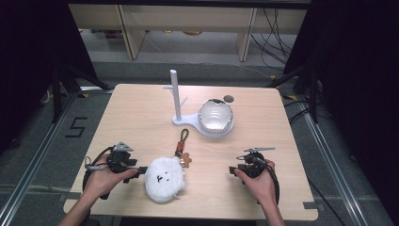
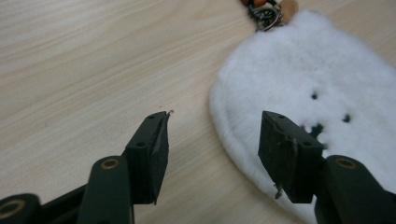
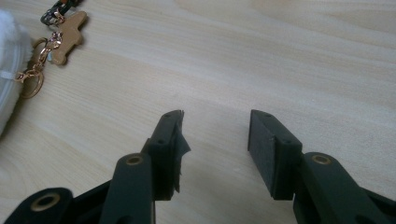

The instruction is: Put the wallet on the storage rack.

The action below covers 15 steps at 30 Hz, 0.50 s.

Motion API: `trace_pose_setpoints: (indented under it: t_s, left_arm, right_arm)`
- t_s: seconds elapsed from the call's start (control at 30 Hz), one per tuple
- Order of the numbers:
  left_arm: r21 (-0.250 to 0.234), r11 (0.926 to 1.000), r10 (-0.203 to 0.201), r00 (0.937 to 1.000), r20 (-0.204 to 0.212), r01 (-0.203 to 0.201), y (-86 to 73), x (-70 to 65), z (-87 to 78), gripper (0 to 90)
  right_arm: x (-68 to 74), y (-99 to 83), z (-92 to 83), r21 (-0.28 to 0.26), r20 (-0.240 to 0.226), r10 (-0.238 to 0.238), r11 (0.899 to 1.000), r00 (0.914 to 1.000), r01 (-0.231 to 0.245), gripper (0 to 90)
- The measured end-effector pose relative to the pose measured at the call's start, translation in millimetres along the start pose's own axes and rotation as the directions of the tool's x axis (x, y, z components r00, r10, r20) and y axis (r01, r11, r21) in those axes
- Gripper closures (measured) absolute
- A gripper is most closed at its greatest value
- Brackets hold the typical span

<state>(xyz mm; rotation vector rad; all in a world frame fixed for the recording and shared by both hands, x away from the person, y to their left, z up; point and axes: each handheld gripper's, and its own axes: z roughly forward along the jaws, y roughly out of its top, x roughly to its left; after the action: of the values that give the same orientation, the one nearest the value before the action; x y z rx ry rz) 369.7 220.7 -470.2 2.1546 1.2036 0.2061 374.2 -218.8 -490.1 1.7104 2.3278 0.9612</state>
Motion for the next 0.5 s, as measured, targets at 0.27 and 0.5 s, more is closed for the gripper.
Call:
trace_pose_setpoints:
  t_s: [0.27, 0.5]
  left_arm:
    - [0.112, 0.9932, 0.026, 0.9979, 0.059, -0.032, 19.4, -4.5, 8.5, 37.2]
    - [0.180, 0.9832, 0.012, 0.9965, 0.082, -0.027, 25.8, -3.9, 18.3, 36.4]
  right_arm:
    - [-3.6, 5.7, -6.6, 0.014, 0.021, -0.005, 1.000, 0.9998, 0.004, 54.7]
    - [-1.6, 5.5, -4.4, 0.025, 0.004, -0.014, 1.000, 0.9999, 0.014, 53.8]
